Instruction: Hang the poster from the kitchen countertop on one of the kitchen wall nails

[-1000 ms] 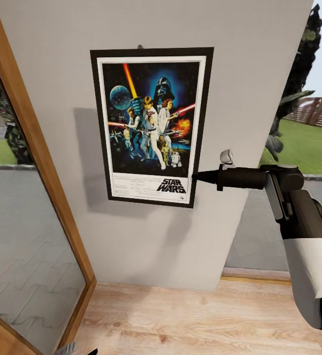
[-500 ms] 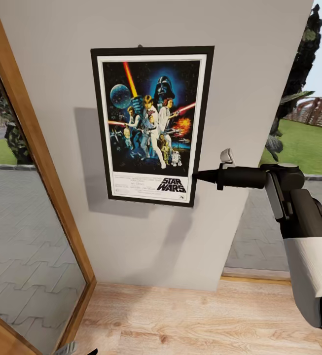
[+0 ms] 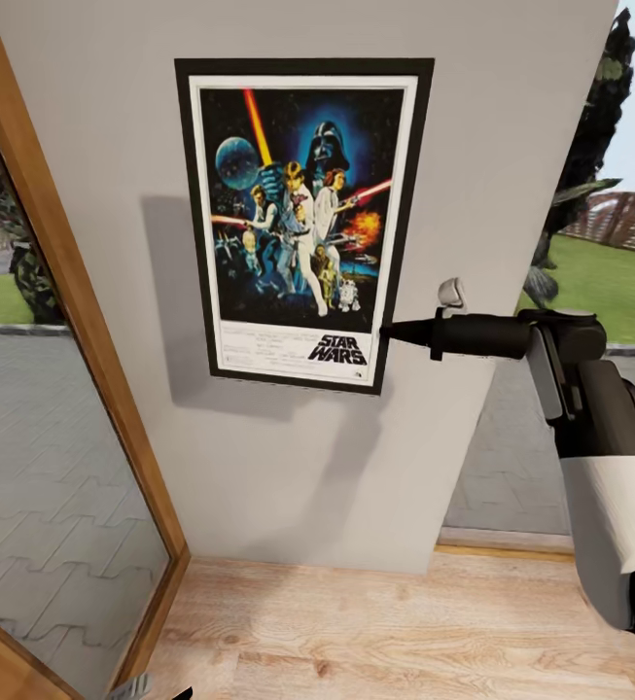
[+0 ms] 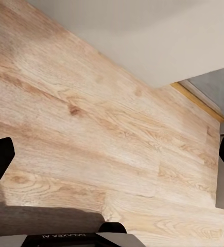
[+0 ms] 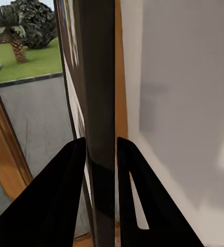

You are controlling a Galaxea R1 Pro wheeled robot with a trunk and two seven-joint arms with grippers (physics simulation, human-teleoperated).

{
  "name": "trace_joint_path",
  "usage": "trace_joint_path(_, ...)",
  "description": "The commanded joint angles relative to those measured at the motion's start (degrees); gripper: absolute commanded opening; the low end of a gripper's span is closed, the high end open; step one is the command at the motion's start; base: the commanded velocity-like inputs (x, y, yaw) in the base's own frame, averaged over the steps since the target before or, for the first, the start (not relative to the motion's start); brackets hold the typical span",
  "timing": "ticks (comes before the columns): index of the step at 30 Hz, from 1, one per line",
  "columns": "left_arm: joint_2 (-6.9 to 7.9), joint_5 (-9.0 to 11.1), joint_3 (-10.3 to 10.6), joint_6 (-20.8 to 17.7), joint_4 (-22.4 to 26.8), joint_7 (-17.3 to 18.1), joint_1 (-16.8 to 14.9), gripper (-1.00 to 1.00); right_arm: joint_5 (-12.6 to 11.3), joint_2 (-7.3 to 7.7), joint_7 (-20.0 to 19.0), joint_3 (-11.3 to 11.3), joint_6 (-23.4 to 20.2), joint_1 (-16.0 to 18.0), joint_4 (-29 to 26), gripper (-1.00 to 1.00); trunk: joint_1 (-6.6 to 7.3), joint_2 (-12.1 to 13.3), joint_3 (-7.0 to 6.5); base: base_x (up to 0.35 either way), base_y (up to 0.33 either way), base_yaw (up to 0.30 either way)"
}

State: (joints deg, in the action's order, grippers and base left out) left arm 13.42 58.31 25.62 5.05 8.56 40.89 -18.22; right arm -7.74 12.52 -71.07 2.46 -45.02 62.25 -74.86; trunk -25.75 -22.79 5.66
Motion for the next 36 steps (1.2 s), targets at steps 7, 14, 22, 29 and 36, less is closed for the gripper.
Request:
trace_joint_path(7,0.02,0.23,0.49,0.49,-0.04,0.07,-0.06,1.00,-0.43,0.05,0.19,0.09,-0.50,0.74,0.26,-1.00,-0.04,-0.13,0.13,0.000,0.000,0.000)
trace_joint_path(14,0.02,0.23,0.49,0.49,-0.04,0.07,-0.06,1.00,-0.43,0.05,0.22,0.09,-0.58,1.38,0.32,-1.00,-0.04,-0.13,0.13,0.000,0.000,0.000)
trace_joint_path(22,0.02,0.23,0.49,0.49,-0.04,0.07,-0.06,1.00,-0.43,0.05,0.23,0.17,-0.59,1.46,0.33,-1.00,-0.04,-0.13,0.13,0.000,0.000,0.000)
trace_joint_path(29,0.02,0.23,0.49,0.49,-0.04,0.07,-0.06,1.00,-0.43,0.05,0.23,0.25,-0.59,1.47,0.26,-1.00,-0.04,-0.13,0.13,0.000,0.000,0.000)
trace_joint_path(36,0.02,0.23,0.49,0.49,-0.04,0.07,-0.06,1.00,-0.37,0.05,0.23,0.27,-0.59,1.47,0.34,-1.00,-0.04,-0.13,0.13,0.000,0.000,0.000)
